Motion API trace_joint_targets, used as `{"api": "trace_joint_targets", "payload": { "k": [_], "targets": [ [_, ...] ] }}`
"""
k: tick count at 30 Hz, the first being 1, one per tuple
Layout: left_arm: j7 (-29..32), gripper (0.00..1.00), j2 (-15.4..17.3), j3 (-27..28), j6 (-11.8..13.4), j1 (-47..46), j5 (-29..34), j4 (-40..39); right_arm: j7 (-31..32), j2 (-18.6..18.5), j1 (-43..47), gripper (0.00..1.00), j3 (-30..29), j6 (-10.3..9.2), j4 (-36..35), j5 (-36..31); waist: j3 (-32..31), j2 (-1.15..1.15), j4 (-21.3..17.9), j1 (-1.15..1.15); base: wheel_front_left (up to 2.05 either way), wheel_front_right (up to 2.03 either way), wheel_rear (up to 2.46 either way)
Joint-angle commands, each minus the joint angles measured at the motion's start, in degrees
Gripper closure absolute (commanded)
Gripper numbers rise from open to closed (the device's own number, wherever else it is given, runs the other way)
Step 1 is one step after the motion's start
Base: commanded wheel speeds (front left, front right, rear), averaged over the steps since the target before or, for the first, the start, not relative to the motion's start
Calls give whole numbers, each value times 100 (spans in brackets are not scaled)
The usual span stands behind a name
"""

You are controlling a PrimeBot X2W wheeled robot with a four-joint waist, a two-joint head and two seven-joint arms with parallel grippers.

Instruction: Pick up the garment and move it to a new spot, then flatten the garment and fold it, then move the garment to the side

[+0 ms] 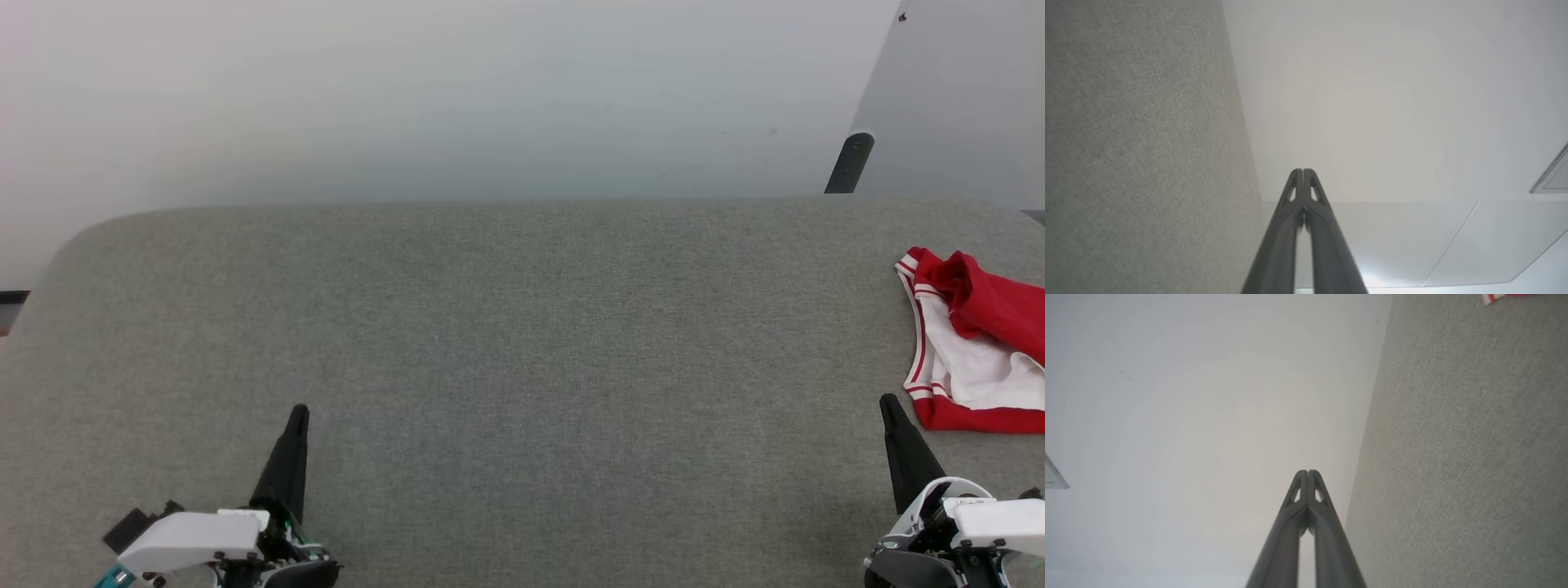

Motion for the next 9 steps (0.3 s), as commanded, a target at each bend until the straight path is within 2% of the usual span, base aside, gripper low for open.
{"api": "trace_joint_targets", "payload": {
  "k": [1, 9],
  "targets": [
    [16, 100, -2, 17, -33, -55, -8, 4, 5, 19, -20, 100, 3, 2, 1, 22, 0, 0, 0, 0, 0, 0, 0],
    [16, 100, -2, 17, -33, -55, -8, 4, 5, 19, -20, 100, 3, 2, 1, 22, 0, 0, 0, 0, 0, 0, 0]
  ]
}}
